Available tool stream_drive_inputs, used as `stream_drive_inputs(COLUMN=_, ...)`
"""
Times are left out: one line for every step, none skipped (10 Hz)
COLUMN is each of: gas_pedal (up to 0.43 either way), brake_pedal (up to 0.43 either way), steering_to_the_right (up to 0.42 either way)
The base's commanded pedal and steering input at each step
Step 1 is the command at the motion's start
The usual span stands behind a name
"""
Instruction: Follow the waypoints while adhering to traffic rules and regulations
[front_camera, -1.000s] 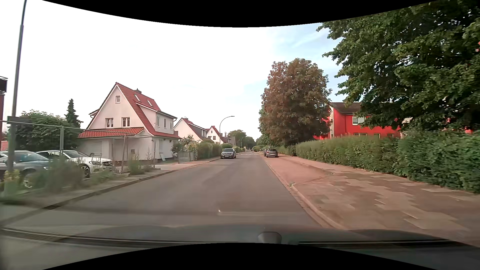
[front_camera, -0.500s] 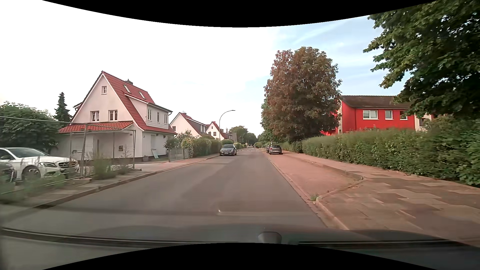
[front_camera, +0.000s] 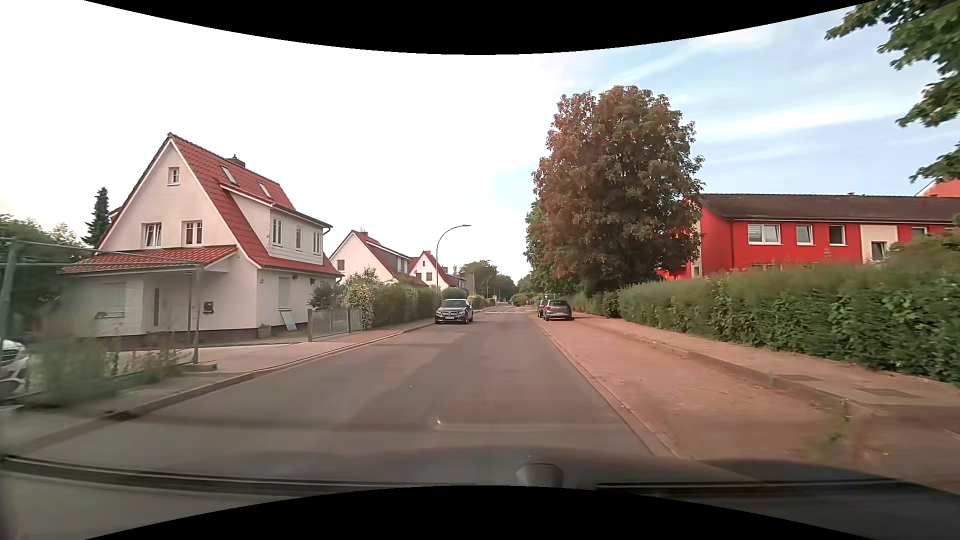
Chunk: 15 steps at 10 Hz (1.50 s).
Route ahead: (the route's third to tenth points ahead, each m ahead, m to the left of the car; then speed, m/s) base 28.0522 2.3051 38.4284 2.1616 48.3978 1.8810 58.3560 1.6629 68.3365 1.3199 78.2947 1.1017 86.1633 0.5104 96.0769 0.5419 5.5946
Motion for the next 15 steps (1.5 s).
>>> stream_drive_inputs(gas_pedal=0.118, brake_pedal=0.000, steering_to_the_right=0.000)
stream_drive_inputs(gas_pedal=0.130, brake_pedal=0.000, steering_to_the_right=-0.003)
stream_drive_inputs(gas_pedal=0.130, brake_pedal=0.000, steering_to_the_right=-0.003)
stream_drive_inputs(gas_pedal=0.138, brake_pedal=0.000, steering_to_the_right=0.000)
stream_drive_inputs(gas_pedal=0.150, brake_pedal=0.000, steering_to_the_right=0.004)
stream_drive_inputs(gas_pedal=0.150, brake_pedal=0.000, steering_to_the_right=0.005)
stream_drive_inputs(gas_pedal=0.150, brake_pedal=0.000, steering_to_the_right=0.005)
stream_drive_inputs(gas_pedal=0.150, brake_pedal=0.000, steering_to_the_right=0.006)
stream_drive_inputs(gas_pedal=0.150, brake_pedal=0.000, steering_to_the_right=0.009)
stream_drive_inputs(gas_pedal=0.150, brake_pedal=0.000, steering_to_the_right=0.011)
stream_drive_inputs(gas_pedal=0.150, brake_pedal=0.000, steering_to_the_right=0.011)
stream_drive_inputs(gas_pedal=0.150, brake_pedal=0.000, steering_to_the_right=0.010)
stream_drive_inputs(gas_pedal=0.150, brake_pedal=0.000, steering_to_the_right=0.007)
stream_drive_inputs(gas_pedal=0.150, brake_pedal=0.000, steering_to_the_right=0.007)
stream_drive_inputs(gas_pedal=0.150, brake_pedal=0.000, steering_to_the_right=0.007)
